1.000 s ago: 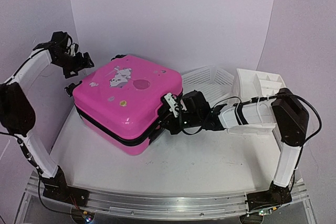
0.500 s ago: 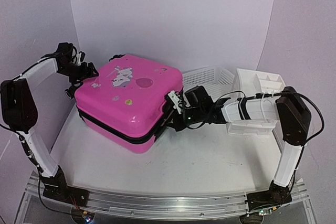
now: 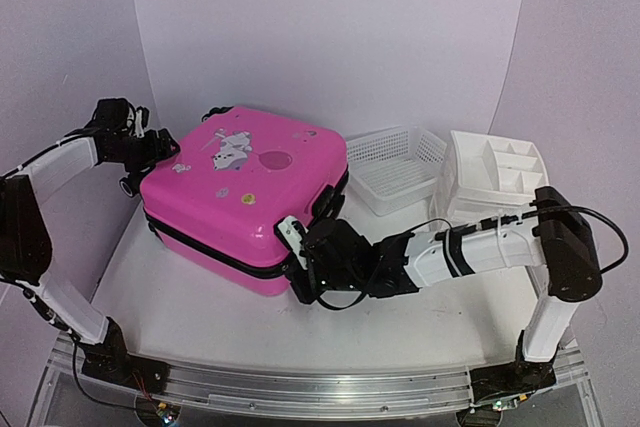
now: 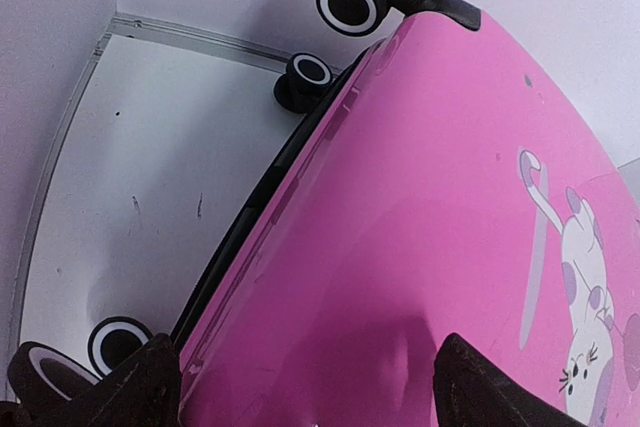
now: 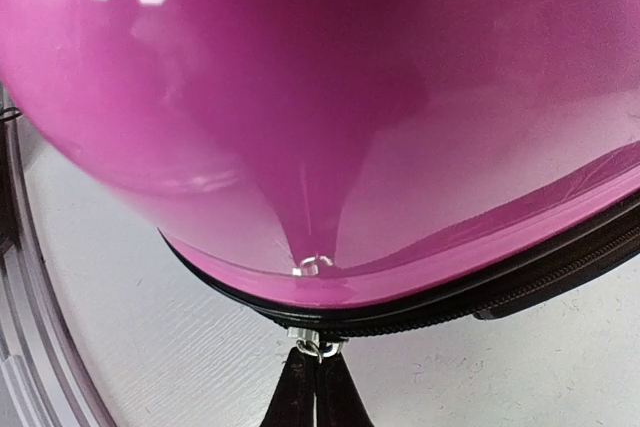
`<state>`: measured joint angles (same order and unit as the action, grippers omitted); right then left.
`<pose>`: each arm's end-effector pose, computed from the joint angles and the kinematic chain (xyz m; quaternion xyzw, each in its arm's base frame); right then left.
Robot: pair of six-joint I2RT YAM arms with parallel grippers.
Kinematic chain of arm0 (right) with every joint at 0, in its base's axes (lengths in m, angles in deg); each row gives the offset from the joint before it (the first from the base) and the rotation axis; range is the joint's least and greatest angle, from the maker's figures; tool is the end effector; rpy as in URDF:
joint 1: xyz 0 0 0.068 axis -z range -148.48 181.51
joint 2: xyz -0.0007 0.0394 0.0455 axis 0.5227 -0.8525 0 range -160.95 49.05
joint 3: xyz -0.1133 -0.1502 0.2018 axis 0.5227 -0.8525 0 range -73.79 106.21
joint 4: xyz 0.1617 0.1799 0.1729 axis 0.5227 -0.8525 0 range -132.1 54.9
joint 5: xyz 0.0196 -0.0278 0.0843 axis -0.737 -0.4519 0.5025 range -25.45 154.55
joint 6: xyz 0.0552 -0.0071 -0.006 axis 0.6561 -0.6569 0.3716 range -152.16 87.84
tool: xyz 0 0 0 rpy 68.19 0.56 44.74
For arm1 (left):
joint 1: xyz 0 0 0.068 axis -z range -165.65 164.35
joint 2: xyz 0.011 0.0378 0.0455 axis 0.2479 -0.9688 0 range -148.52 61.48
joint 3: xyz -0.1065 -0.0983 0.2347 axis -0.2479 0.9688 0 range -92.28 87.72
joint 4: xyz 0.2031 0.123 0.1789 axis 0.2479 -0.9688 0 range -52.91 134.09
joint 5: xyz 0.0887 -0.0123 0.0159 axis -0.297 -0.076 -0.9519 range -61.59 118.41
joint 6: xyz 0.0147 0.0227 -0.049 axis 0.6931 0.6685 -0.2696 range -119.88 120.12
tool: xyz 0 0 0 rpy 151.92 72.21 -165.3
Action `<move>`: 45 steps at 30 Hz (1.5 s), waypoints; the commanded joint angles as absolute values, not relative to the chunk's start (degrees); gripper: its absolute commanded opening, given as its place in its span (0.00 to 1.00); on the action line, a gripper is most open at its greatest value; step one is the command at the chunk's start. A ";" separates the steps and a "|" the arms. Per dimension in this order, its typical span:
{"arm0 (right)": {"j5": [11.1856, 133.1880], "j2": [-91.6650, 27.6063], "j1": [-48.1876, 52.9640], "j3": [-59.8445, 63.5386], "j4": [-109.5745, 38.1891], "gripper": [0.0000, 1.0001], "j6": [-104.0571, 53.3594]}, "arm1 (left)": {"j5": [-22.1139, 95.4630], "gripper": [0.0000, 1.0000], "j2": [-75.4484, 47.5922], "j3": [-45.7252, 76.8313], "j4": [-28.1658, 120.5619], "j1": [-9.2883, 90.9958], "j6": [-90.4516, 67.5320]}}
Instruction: Open, take out, and arrange the luggage
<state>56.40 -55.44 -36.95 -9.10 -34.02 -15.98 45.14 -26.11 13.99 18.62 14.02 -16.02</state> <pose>0.1630 0.3982 0.1669 -0.3686 0.8209 0.2432 0.3622 0.3837 -0.0089 0.3005 -0.0665 0.8939 -0.1885 0.4013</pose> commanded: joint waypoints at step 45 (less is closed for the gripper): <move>59.40 -58.64 -30.77 1.10 -35.90 0.00 -10.54 | 69.95 0.88 -1.37 36.90 3.89 23.28 -27.19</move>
<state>55.88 -58.89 -19.25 0.71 -47.48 -11.32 56.95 1.82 33.77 12.24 18.98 -22.62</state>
